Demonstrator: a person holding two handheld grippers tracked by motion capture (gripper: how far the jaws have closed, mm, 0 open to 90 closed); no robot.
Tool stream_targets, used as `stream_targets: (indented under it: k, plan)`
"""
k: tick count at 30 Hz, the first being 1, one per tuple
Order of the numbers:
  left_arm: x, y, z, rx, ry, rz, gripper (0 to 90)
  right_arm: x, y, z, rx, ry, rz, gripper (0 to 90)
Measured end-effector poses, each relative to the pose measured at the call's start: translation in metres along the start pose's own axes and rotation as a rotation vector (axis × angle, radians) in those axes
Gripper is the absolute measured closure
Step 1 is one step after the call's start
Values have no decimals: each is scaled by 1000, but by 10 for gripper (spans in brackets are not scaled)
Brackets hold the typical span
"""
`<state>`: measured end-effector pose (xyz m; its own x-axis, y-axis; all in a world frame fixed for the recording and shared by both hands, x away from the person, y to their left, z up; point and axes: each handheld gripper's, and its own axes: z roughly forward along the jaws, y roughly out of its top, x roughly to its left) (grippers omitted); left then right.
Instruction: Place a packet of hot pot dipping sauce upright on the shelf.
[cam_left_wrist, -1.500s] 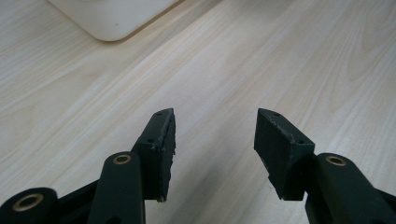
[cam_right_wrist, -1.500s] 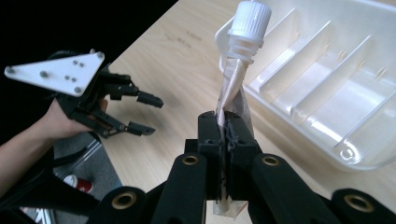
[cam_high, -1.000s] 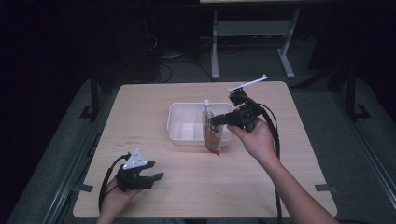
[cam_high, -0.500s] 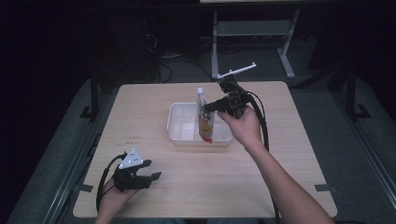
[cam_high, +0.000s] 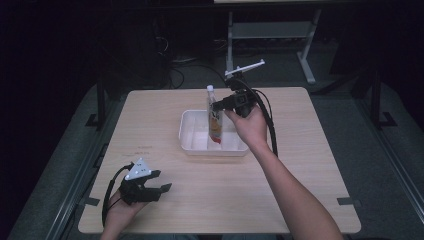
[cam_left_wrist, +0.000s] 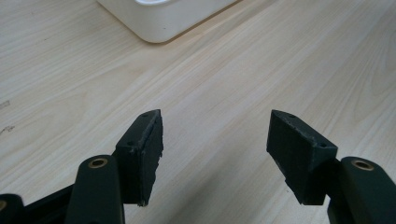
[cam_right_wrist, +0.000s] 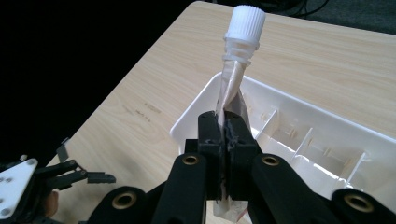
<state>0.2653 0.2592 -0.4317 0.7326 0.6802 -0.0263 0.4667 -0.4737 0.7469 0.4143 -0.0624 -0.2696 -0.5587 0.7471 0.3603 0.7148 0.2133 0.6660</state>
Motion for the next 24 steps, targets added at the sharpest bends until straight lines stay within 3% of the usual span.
stream_targets:
  k: [7, 24]
  plan:
    - [-2, 1, 1, 1, -11, 19, 346, -6, 3, 13, 3, -44, 17, 866]
    - [-3, 1, 0, -6, -11, 22, 346, -15, 8, 33, -24, -72, 62, 866]
